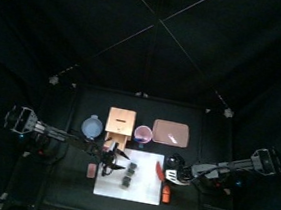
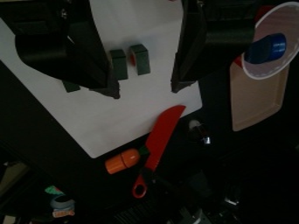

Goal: Place sushi on board then cut the sushi with the knife then place the pieces on the plate
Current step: Place the 4 sushi pieces on the plate

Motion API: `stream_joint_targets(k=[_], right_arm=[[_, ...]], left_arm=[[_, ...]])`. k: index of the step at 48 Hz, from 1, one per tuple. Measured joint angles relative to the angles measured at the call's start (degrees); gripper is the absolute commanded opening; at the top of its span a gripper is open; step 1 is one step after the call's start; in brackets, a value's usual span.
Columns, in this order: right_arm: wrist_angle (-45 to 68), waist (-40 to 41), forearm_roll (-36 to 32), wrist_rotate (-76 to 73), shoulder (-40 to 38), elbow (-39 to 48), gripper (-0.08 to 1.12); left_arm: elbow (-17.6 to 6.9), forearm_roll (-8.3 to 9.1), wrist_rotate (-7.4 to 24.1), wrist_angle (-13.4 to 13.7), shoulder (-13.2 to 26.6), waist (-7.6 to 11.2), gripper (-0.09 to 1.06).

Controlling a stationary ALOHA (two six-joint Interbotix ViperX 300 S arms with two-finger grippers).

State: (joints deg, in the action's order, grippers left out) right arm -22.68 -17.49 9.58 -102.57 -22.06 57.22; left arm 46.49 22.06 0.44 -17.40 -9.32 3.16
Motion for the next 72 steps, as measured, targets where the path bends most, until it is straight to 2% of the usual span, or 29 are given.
stream_joint_targets(k=[9, 23, 31, 34, 38, 47, 51, 54, 58, 64, 72], right_arm=[[4.22, -0.97, -3.25, -3.78, 4.39, -1.58, 0.57], [5.19, -1.14, -5.98, -3.08, 7.21, -2.55, 0.73], [4.31, -1.67, -10.55, -2.64, 7.29, -3.96, 0.74], [3.52, -1.67, -14.59, -1.76, 7.29, -4.92, 0.74], [2.46, -1.05, -24.96, 1.58, 7.56, -7.29, 0.74], [-0.09, 2.90, -54.93, 11.51, 11.43, -13.71, 0.74], [-0.97, 4.57, -63.72, 15.12, 14.24, -15.64, 0.74], [-0.97, 5.45, -67.06, 16.88, 16.44, -16.61, 0.74], [-0.44, 6.50, -69.35, 18.72, 19.34, -17.67, 0.74], [2.02, 7.47, -70.58, 21.62, 23.55, -18.98, 0.74], [5.27, 7.73, -70.84, 23.55, 26.98, -20.74, 0.74]], left_arm=[[1.05, 0.00, 0.00, 0.00, -1.05, -0.18, 0.86], [1.67, 0.00, -0.09, 0.00, -1.49, -0.18, 0.86], [1.76, 0.00, -0.09, -0.09, -1.76, -0.18, 0.85], [1.67, 0.00, -0.09, -0.09, -2.20, -0.18, 0.85], [1.67, 0.09, -0.09, -0.09, -2.81, -0.53, 0.85], [1.76, 0.00, 0.00, 0.00, -4.92, -2.99, 0.85], [1.76, -0.09, -0.18, -0.09, -5.80, -4.04, 0.85], [1.93, -0.35, -0.18, -0.44, -6.59, -4.75, 0.85], [2.29, -1.58, -0.18, -1.67, -7.38, -5.54, 0.85], [2.99, -3.60, -0.18, -4.75, -8.00, -6.24, 0.85], [4.31, -5.45, -0.18, -8.44, -8.17, -7.12, 0.85]])
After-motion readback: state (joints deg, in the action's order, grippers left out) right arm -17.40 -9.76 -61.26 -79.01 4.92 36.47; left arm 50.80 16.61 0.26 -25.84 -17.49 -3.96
